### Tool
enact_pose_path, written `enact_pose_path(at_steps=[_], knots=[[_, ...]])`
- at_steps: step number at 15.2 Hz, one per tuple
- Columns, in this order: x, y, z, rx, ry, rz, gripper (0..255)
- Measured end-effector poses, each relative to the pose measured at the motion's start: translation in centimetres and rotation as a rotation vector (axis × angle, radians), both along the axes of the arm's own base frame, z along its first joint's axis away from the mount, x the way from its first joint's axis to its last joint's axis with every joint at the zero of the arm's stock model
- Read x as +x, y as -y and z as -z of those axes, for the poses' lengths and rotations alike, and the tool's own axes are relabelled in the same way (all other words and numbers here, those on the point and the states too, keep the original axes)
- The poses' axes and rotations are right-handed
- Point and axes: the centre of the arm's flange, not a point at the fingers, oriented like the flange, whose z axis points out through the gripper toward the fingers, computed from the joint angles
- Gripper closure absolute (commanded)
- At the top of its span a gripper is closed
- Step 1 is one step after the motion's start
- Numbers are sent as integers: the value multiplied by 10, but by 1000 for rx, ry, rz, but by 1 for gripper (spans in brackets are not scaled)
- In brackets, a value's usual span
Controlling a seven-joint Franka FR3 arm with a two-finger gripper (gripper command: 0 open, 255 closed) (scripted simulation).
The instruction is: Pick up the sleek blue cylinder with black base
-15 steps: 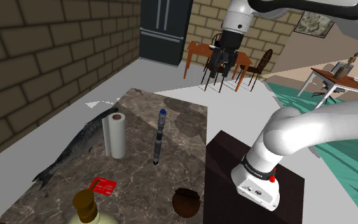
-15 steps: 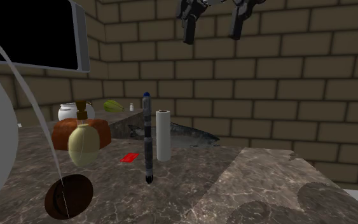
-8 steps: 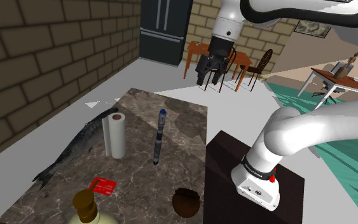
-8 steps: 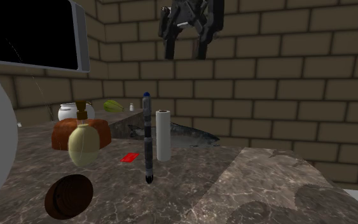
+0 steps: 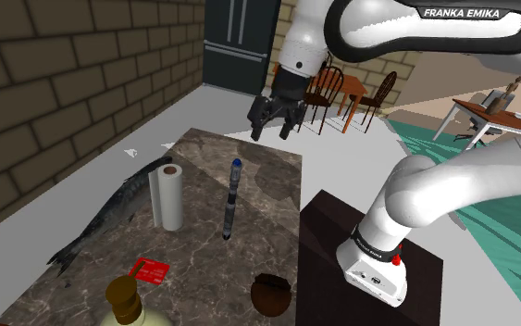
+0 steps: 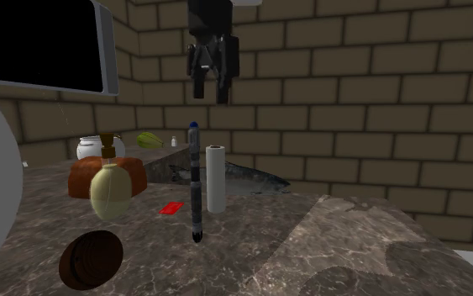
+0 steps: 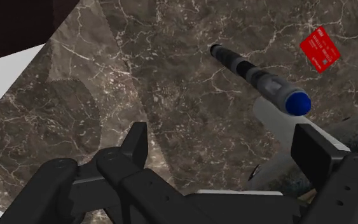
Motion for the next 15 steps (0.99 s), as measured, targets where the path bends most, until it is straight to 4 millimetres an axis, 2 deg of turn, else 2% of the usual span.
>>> enact_pose_path(at_steps=[5, 6, 8, 14, 15], knots=[[12, -61, 13, 6, 45, 53, 0], [14, -67, 17, 7, 51, 60, 0], [16, -74, 26, 9, 55, 66, 0], [16, -74, 57, 9, 56, 68, 0], [16, -75, 59, 9, 57, 68, 255]])
